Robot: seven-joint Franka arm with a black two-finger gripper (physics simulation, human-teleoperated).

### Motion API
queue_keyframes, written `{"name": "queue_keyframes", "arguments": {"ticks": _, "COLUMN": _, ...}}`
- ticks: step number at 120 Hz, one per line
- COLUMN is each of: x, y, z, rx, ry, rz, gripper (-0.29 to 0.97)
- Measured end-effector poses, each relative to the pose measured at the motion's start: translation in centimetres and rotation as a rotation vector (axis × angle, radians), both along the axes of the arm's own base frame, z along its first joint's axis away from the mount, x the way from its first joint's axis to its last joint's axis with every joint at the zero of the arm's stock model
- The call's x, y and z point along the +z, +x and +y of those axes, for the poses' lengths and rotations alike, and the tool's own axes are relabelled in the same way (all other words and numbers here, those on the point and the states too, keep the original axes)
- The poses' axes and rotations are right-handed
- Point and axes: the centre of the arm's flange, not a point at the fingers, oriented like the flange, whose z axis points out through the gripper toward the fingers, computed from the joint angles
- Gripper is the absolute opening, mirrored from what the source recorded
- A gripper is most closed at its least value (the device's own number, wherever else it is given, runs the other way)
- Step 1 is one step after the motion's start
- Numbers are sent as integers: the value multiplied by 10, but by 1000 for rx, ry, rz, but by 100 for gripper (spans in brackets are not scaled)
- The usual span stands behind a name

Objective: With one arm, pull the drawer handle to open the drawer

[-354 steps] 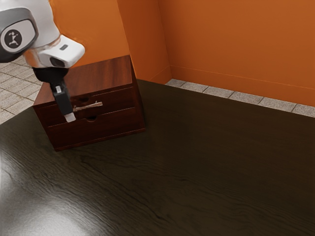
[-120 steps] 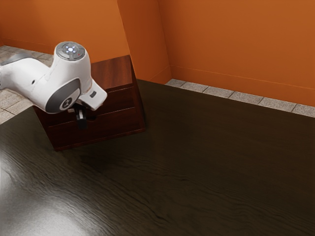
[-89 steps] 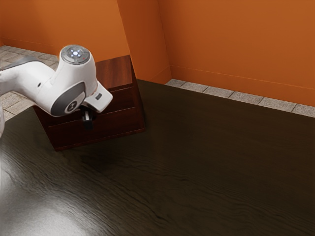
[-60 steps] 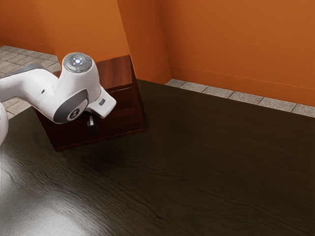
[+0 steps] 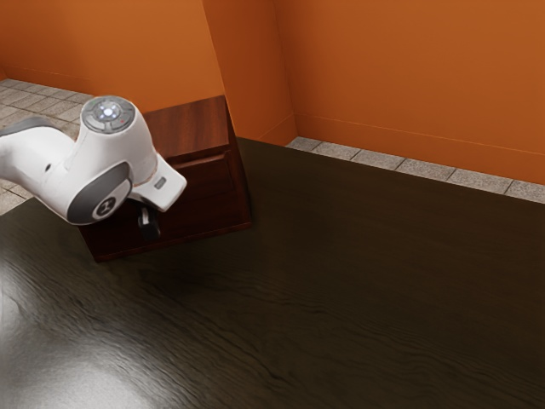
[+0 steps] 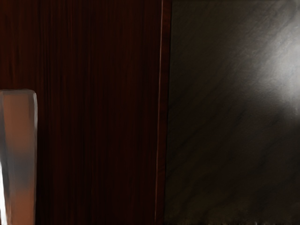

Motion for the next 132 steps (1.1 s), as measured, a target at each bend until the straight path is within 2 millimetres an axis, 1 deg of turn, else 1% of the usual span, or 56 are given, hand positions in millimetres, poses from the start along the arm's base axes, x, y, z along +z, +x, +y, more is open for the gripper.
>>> {"name": "queue_keyframes", "arguments": {"ticks": 9, "x": -3, "y": -4, "z": -3, "rx": -2, "ry": -7, "rz": 5, "gripper": 68}}
{"name": "queue_keyframes", "arguments": {"ticks": 18, "x": -3, "y": -12, "z": -8, "rx": -8, "ry": -16, "rz": 6, "gripper": 68}}
{"name": "queue_keyframes", "arguments": {"ticks": 46, "x": 3, "y": -38, "z": -26, "rx": -32, "ry": -45, "rz": -6, "gripper": 65}}
{"name": "queue_keyframes", "arguments": {"ticks": 56, "x": 2, "y": -46, "z": -21, "rx": -19, "ry": -52, "rz": -6, "gripper": 66}}
{"name": "queue_keyframes", "arguments": {"ticks": 63, "x": 3, "y": -52, "z": -21, "rx": -17, "ry": -57, "rz": -9, "gripper": 66}}
{"name": "queue_keyframes", "arguments": {"ticks": 76, "x": 3, "y": -56, "z": -30, "rx": -31, "ry": -65, "rz": -11, "gripper": 66}}
{"name": "queue_keyframes", "arguments": {"ticks": 93, "x": -5, "y": -58, "z": -45, "rx": -57, "ry": -75, "rz": 3, "gripper": 69}}
{"name": "queue_keyframes", "arguments": {"ticks": 104, "x": -6, "y": -62, "z": -55, "rx": -75, "ry": -82, "rz": 5, "gripper": 68}}
{"name": "queue_keyframes", "arguments": {"ticks": 132, "x": -3, "y": -81, "z": -68, "rx": -99, "ry": -101, "rz": -7, "gripper": 67}}
